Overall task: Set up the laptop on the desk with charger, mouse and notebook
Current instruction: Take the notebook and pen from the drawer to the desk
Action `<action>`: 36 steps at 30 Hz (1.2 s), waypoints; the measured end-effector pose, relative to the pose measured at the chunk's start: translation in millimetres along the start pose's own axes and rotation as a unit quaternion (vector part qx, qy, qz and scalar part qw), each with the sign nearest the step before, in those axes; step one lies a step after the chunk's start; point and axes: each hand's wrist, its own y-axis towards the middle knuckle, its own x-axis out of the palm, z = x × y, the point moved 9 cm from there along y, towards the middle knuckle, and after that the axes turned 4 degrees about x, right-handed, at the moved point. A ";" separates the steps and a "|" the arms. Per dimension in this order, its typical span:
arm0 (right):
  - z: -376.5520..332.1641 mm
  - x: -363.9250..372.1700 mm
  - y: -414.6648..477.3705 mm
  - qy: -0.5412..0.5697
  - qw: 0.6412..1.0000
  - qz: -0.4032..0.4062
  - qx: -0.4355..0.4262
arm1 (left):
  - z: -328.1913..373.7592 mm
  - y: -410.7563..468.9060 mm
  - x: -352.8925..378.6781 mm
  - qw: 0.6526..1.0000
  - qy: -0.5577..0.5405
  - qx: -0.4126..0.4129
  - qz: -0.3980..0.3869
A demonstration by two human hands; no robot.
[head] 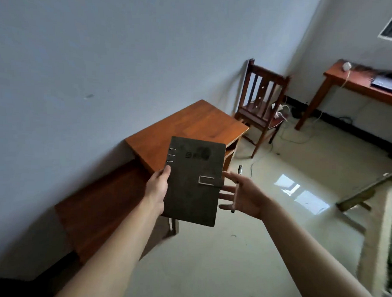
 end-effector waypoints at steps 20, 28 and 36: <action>-159.0 -392.6 -130.8 0.150 0.973 0.133 -0.118 | -11.2 -9.5 479.7 0.912 0.206 -0.079 -0.346; -197.9 -517.4 -95.9 0.188 0.959 0.189 -0.099 | -41.7 68.4 619.2 0.862 0.251 -0.151 -0.413; -291.5 -641.9 -60.7 0.234 0.924 0.279 -0.114 | -29.7 162.2 795.0 0.812 0.232 -0.197 -0.498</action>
